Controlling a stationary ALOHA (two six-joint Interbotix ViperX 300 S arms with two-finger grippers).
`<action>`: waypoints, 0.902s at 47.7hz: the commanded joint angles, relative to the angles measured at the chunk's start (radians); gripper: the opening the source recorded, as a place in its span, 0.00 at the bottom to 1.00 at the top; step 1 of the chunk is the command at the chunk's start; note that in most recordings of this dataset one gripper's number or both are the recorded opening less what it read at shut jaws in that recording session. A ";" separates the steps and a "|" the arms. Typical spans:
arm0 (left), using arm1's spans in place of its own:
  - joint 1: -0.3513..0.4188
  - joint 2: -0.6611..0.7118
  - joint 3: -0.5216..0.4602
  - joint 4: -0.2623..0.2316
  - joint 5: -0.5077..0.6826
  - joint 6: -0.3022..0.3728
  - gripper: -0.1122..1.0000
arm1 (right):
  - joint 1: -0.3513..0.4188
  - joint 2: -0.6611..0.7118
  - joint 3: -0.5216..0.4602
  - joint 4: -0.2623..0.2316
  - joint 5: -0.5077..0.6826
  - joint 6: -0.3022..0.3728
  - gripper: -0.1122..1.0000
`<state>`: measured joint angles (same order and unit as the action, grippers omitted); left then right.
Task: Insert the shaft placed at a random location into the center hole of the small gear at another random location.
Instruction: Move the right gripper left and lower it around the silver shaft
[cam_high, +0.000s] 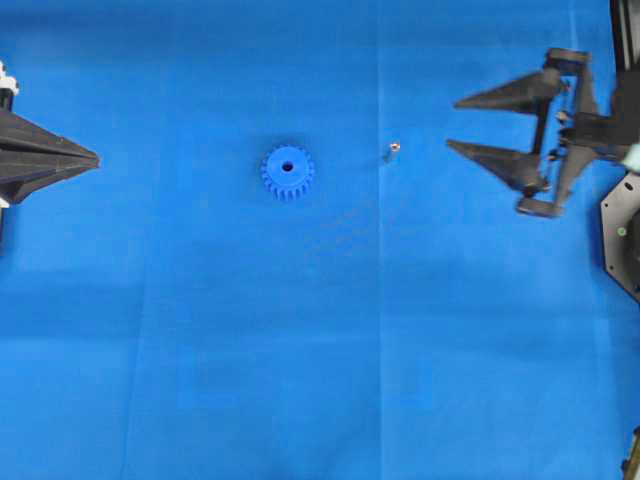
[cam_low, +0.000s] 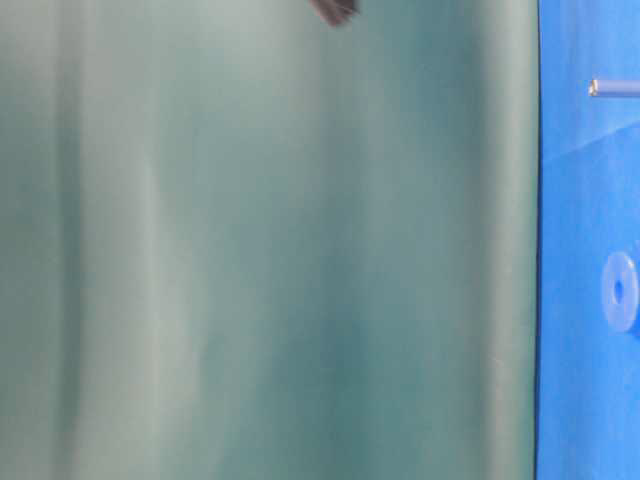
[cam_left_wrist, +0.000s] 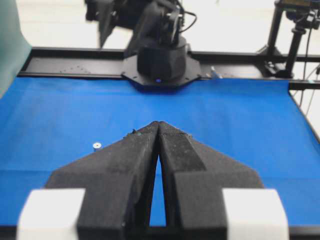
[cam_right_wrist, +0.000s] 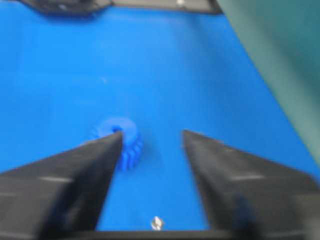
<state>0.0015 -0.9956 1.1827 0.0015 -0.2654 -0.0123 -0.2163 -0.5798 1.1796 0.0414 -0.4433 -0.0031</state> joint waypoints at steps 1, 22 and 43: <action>0.000 0.006 -0.017 0.000 -0.003 0.002 0.10 | -0.012 0.077 -0.009 0.006 -0.055 0.002 0.74; 0.000 0.005 -0.008 0.000 -0.003 0.002 0.10 | -0.025 0.459 -0.066 0.063 -0.238 0.009 0.73; 0.003 0.003 -0.006 0.000 -0.002 0.002 0.10 | -0.025 0.592 -0.100 0.064 -0.252 0.023 0.71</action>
<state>0.0015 -0.9971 1.1858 0.0015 -0.2623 -0.0123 -0.2378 0.0184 1.0953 0.1012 -0.6842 0.0184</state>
